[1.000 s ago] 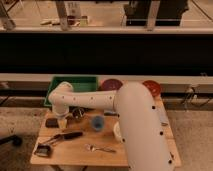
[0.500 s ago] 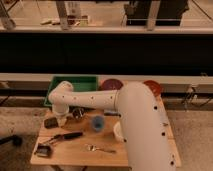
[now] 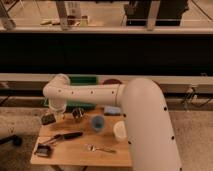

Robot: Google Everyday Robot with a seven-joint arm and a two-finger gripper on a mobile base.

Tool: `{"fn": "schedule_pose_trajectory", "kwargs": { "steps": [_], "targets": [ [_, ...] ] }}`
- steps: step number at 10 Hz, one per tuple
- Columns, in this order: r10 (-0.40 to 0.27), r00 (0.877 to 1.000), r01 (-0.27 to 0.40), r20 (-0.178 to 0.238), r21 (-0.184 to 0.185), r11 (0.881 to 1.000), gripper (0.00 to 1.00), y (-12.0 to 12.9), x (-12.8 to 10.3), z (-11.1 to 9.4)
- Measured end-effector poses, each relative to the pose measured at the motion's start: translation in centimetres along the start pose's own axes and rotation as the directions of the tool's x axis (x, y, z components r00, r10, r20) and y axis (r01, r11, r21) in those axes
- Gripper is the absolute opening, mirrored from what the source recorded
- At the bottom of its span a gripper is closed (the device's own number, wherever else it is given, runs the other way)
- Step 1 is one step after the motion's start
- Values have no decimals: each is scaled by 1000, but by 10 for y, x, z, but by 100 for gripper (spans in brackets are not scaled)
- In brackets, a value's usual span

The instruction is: Place eraser in tray

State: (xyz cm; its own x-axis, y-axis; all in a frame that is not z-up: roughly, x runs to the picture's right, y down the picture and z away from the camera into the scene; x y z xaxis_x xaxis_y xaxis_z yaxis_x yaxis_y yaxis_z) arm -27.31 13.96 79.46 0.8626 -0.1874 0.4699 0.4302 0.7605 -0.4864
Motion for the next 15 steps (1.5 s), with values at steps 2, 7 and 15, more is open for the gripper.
{"fn": "schedule_pose_trajectory", "kwargs": {
  "steps": [2, 7, 15],
  "targets": [
    [5, 1000, -5, -1, 36, 999, 15, -2, -3, -25],
    [-34, 999, 34, -5, 181, 983, 20, -46, 21, -64],
    [-11, 996, 35, -94, 257, 966, 19, -144, 112, -74]
  ]
}}
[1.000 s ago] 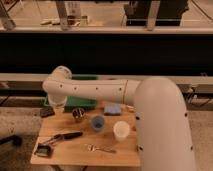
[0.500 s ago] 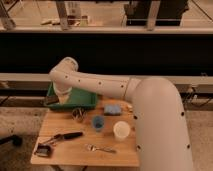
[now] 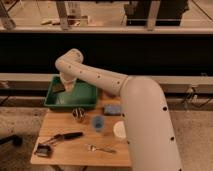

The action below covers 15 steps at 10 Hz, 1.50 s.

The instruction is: Place eraser in tray

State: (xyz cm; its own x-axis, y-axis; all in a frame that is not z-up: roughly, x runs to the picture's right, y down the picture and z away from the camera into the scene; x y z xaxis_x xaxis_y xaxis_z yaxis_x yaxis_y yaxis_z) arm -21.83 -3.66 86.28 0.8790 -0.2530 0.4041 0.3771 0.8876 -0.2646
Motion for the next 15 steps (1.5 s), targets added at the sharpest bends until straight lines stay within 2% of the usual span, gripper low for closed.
{"fn": "schedule_pose_trajectory", "kwargs": {
  "steps": [1, 2, 3, 4, 6, 7, 12, 13, 15],
  "targets": [
    [19, 1000, -19, -25, 6, 1000, 15, -7, 19, 4],
    [39, 999, -39, -36, 6, 999, 5, -11, 31, 9],
    [53, 998, -52, -46, 6, 999, 1, -14, 39, 14],
    [65, 997, -65, -48, 2, 998, 1, -13, 46, 20],
    [52, 998, -52, -27, -17, 998, 17, -8, 44, 35],
    [42, 999, -42, -9, -16, 999, 30, -3, 38, 40],
    [40, 999, -40, 0, -12, 999, 76, 4, 36, 40],
    [43, 999, -43, 0, -12, 999, 80, 5, 39, 40],
    [42, 999, -42, 1, -15, 999, 80, 5, 37, 42]
  ]
}}
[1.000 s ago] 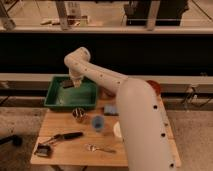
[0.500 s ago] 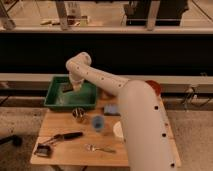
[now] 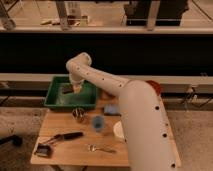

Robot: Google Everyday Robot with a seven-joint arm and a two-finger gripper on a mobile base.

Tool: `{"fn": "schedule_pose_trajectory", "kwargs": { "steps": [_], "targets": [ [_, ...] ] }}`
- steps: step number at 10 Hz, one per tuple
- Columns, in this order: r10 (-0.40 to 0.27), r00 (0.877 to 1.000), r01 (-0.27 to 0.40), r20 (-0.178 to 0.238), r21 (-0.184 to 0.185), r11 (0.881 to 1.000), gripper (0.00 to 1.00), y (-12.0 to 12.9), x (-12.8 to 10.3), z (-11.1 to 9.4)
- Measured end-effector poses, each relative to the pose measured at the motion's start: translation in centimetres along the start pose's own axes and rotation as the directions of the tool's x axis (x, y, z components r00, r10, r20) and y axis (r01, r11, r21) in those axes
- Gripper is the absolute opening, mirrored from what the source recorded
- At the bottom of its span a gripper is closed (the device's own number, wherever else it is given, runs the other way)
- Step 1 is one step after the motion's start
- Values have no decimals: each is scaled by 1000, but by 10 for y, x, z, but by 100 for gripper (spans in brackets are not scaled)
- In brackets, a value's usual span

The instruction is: Place eraser in tray

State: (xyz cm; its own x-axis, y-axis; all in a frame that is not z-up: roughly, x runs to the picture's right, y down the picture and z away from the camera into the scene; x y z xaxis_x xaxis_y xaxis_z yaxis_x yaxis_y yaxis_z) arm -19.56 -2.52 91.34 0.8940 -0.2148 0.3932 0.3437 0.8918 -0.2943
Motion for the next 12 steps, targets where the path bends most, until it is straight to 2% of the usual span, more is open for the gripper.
{"fn": "schedule_pose_trajectory", "kwargs": {
  "steps": [2, 5, 9, 12],
  "targets": [
    [5, 1000, -5, -4, 0, 1000, 80, 0, 1, 1],
    [-5, 1000, 5, -6, 19, 1000, 80, 1, -3, -2],
    [-47, 999, 47, -11, 47, 998, 80, 1, -22, -23],
    [-75, 997, 74, 7, 88, 993, 80, 16, -32, -51]
  ]
}}
